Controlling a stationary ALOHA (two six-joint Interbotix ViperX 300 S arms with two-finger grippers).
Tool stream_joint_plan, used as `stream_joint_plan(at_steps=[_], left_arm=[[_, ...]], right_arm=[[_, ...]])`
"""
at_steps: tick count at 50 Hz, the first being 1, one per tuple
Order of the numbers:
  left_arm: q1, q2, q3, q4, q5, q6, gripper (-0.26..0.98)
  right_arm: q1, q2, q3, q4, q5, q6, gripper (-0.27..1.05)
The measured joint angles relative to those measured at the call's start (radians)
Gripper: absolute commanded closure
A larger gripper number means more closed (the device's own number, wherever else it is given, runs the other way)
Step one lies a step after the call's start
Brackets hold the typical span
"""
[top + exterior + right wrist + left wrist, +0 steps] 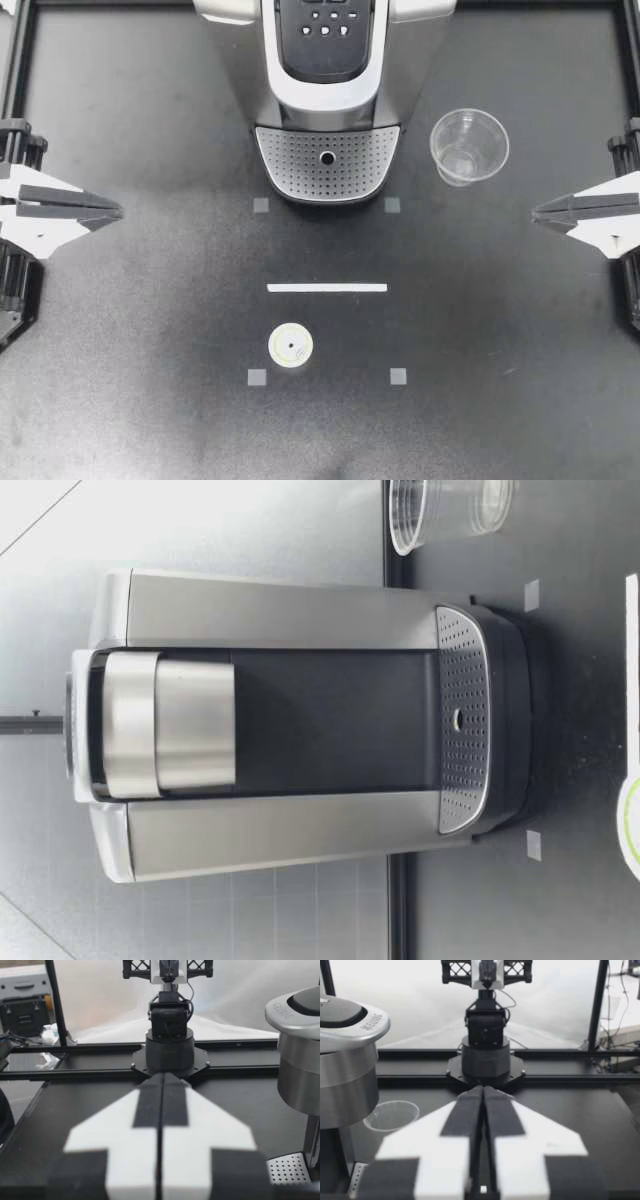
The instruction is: Place the coffee capsule inside the capsule container, then place the cup onto the center of the cup tray, then push the 'Hot Water' and 'Travel Mug' buttons.
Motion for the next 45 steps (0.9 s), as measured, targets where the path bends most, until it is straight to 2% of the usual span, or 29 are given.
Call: stream_joint_plan(at_steps=[5, 18, 25, 30, 36, 45], left_arm=[[-0.006, 0.012, 0.002, -0.002, 0.015, -0.006, 0.63], [-0.012, 0.086, -0.020, -0.005, 0.160, -0.040, 0.64], [-0.029, 0.183, -0.037, -0.005, 0.250, -0.081, 0.64], [-0.061, 0.264, -0.054, -0.005, 0.301, -0.095, 0.64], [-0.089, 0.368, -0.084, -0.005, 0.344, -0.095, 0.64], [-0.103, 0.495, -0.132, -0.005, 0.368, -0.095, 0.64]], right_arm=[[0.000, 0.009, 0.000, -0.002, -0.002, 0.005, 0.75], [0.000, 0.114, -0.038, 0.000, -0.003, 0.048, 0.75], [0.002, 0.215, -0.060, 0.000, -0.005, 0.086, 0.75], [0.017, 0.308, -0.080, 0.000, -0.003, 0.100, 0.75], [0.041, 0.419, -0.112, 0.000, -0.003, 0.107, 0.75], [0.072, 0.594, -0.176, 0.000, -0.003, 0.109, 0.75]])
